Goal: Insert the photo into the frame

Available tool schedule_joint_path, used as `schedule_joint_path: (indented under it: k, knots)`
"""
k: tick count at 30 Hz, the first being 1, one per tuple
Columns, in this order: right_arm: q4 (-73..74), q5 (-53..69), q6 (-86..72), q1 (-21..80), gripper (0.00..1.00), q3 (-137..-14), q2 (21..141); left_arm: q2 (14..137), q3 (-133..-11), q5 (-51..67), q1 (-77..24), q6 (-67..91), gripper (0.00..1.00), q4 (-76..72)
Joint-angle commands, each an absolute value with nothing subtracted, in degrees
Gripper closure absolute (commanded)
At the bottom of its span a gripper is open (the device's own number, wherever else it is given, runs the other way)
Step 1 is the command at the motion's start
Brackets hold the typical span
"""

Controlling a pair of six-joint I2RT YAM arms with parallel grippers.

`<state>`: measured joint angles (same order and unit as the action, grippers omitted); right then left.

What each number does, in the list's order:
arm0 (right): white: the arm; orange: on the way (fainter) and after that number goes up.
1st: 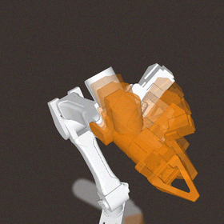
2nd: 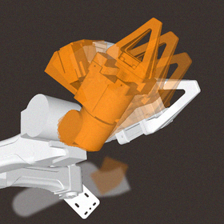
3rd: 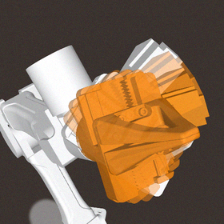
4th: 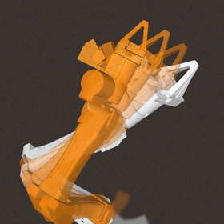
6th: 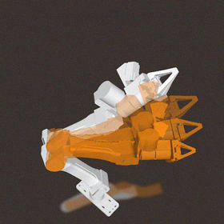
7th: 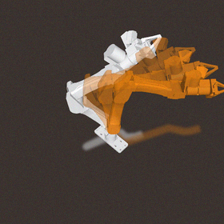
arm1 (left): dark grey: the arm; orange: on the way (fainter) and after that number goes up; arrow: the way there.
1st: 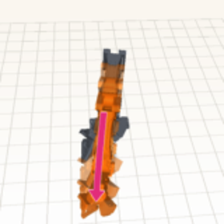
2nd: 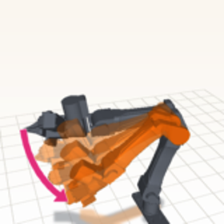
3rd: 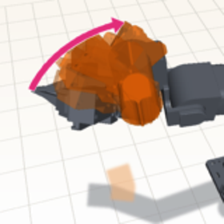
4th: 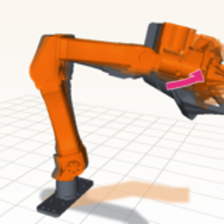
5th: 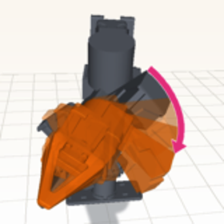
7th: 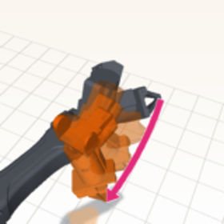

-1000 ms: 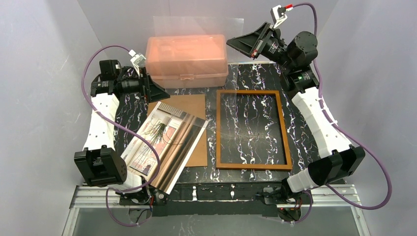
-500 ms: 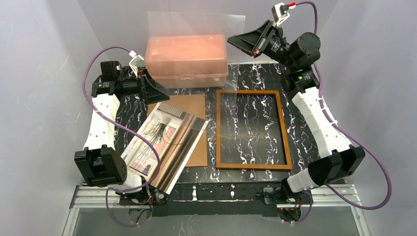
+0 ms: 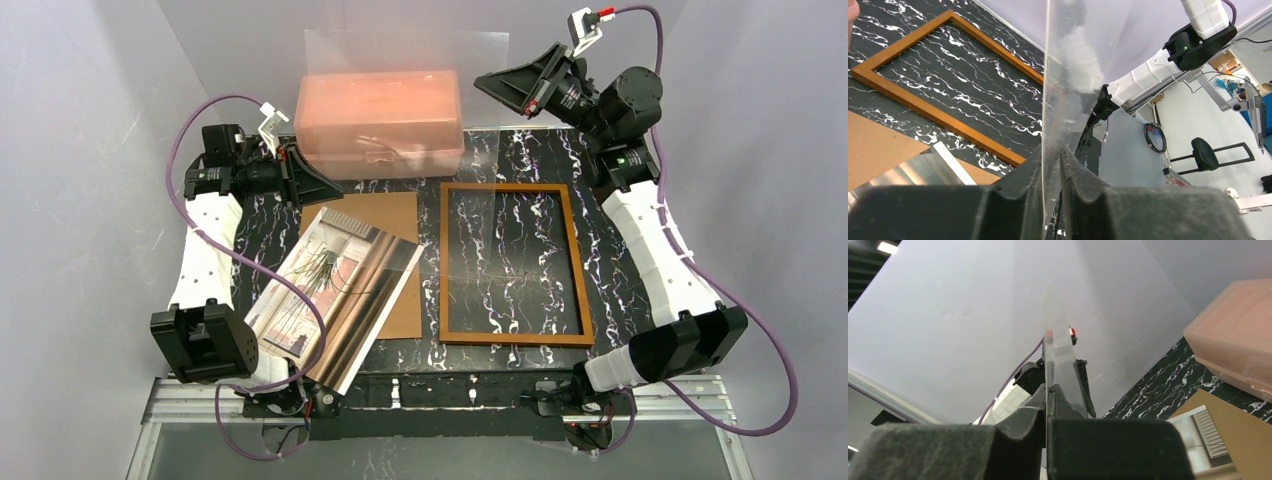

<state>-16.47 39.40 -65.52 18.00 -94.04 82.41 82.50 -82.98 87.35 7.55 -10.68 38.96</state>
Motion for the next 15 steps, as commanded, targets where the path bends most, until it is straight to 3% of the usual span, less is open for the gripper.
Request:
schedule_joint_path:
  k: [1, 3, 6, 10, 15]
  knots:
    - [-18.1, 39.0, -63.3, 17.3, 0.91, -93.1, 79.8, 79.2, -84.1, 93.3, 7.7, -10.4, 0.9, 39.1]
    - [-18.0, 39.2, -62.9, 17.2, 0.82, -92.1, 79.6, 79.1, -84.4, 93.1, 7.7, -10.1, 1.0, 39.2]
    - [-18.0, 39.4, -62.3, 17.1, 0.63, -89.7, 78.8, 79.0, -85.0, 92.6, 7.8, -9.7, 1.0, 39.3]
    - [-17.8, 39.7, -61.8, 17.1, 0.48, -85.6, 77.7, 78.7, -85.3, 91.8, 7.7, -8.8, 1.0, 39.5]
    - [-19.2, 39.7, -62.4, 17.1, 0.4, -79.3, 76.0, 78.6, -85.0, 92.1, 7.7, -6.3, 1.0, 39.6]
